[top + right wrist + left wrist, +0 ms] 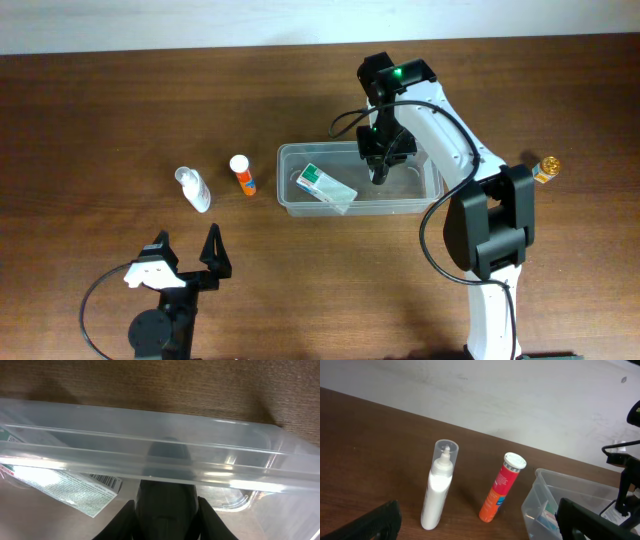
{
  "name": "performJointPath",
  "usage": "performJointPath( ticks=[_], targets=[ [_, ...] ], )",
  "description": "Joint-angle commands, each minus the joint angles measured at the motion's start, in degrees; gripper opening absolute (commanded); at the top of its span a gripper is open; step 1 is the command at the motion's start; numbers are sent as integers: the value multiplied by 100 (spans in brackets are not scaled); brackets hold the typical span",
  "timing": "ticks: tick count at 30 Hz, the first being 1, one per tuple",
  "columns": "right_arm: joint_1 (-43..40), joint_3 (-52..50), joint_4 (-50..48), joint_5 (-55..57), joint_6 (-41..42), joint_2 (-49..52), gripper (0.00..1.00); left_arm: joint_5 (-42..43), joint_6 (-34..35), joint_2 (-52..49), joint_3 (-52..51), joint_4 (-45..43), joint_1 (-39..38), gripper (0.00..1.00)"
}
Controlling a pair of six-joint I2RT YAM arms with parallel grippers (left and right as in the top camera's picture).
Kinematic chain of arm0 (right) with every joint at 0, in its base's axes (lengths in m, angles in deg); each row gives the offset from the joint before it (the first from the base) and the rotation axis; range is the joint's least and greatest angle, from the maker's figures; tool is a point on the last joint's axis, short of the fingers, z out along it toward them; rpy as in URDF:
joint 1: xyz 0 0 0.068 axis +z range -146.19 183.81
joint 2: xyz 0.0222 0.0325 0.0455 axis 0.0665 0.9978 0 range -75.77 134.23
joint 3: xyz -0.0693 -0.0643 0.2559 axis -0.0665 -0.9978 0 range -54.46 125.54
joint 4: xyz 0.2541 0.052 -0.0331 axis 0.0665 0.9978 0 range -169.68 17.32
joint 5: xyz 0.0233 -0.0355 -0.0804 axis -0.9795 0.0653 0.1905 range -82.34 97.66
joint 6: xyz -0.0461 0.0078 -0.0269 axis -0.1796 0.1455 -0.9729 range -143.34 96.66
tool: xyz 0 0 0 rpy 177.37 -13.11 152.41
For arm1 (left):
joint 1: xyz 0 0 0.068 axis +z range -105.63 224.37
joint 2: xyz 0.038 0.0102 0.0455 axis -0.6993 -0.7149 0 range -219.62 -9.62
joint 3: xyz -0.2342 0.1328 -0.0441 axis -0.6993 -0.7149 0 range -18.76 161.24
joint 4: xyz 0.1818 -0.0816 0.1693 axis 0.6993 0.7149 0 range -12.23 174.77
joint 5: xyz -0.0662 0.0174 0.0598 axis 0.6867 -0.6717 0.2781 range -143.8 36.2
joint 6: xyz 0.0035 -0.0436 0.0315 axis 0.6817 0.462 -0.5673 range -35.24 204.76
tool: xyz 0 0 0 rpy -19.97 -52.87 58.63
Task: Pack container
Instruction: 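Carry the black bottle into the container and set it upright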
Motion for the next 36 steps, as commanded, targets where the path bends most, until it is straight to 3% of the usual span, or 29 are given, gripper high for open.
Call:
performJointPath(
  ticks=[1, 22, 25, 36],
  targets=[
    [70, -31, -22, 66, 72, 2, 28, 59, 57, 46, -28, 7, 28, 99],
    [63, -667, -525, 70, 68, 2, 28, 59, 57, 46, -28, 7, 28, 99],
    [63, -651, -525, 70, 68, 2, 35, 59, 57, 46, -28, 9, 28, 99],
    [44, -192, -223, 70, 42, 0, 39, 59, 57, 46, -28, 9, 28, 99]
  ],
)
